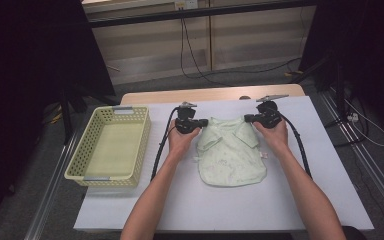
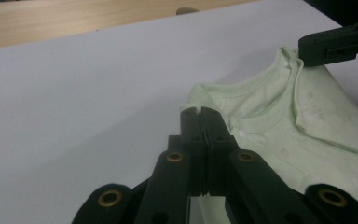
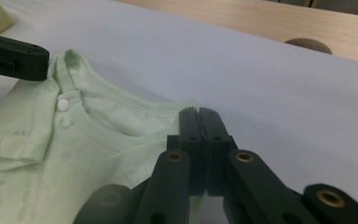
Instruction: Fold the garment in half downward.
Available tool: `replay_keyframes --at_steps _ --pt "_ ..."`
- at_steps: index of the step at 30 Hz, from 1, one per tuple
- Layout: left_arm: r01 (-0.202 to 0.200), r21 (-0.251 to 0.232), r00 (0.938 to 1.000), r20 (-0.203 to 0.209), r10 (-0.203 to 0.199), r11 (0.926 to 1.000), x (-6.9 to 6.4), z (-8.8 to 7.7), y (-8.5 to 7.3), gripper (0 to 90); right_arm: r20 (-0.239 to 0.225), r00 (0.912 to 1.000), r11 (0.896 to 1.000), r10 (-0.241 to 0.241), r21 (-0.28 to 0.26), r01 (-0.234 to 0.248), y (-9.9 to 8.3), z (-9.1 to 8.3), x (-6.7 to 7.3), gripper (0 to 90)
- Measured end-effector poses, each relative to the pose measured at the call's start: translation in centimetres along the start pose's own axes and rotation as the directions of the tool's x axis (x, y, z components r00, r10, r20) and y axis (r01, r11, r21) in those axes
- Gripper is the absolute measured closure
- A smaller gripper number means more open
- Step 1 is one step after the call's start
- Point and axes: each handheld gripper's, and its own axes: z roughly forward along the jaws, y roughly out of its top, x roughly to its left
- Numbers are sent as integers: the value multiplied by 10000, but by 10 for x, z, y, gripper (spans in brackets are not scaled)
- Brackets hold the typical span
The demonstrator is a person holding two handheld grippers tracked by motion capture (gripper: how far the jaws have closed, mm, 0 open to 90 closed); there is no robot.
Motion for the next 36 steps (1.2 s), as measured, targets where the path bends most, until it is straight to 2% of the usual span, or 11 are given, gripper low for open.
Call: replay_keyframes --at_steps 16,19,21,23,28,31,32,36 --pt "-151 -547 9997 -221 139 9984 5 -11 13 894 126 9999 9983 -41 -586 48 18 -1 7 900" --pt "-594 -490 9978 -328 579 9970 4 -13 18 893 124 9999 9974 -10 -723 19 20 -2 7 900" --pt "-536 -637 9982 -296 518 9965 4 -15 22 893 69 10000 9969 -41 -781 46 21 -3 7 900" --pt "-697 -650 9973 -270 680 9955 4 -17 23 894 48 10000 9962 -28 -866 32 22 -4 6 900" --pt "-549 -721 9985 -48 547 9959 1 -19 18 893 -65 10000 9958 13 -915 -19 19 -4 6 900" --pt "-701 -596 9975 -91 697 9958 -1 -20 14 894 -158 9999 9949 -12 -1005 -4 17 -5 8 900" --pt "-628 -666 9980 -22 628 9958 -2 -20 13 893 -196 9998 9949 -52 -1009 32 17 -5 8 900" --pt "-739 -674 9973 -7 740 9950 -6 -23 11 893 -330 9994 9940 -63 -1095 27 15 -9 11 900"
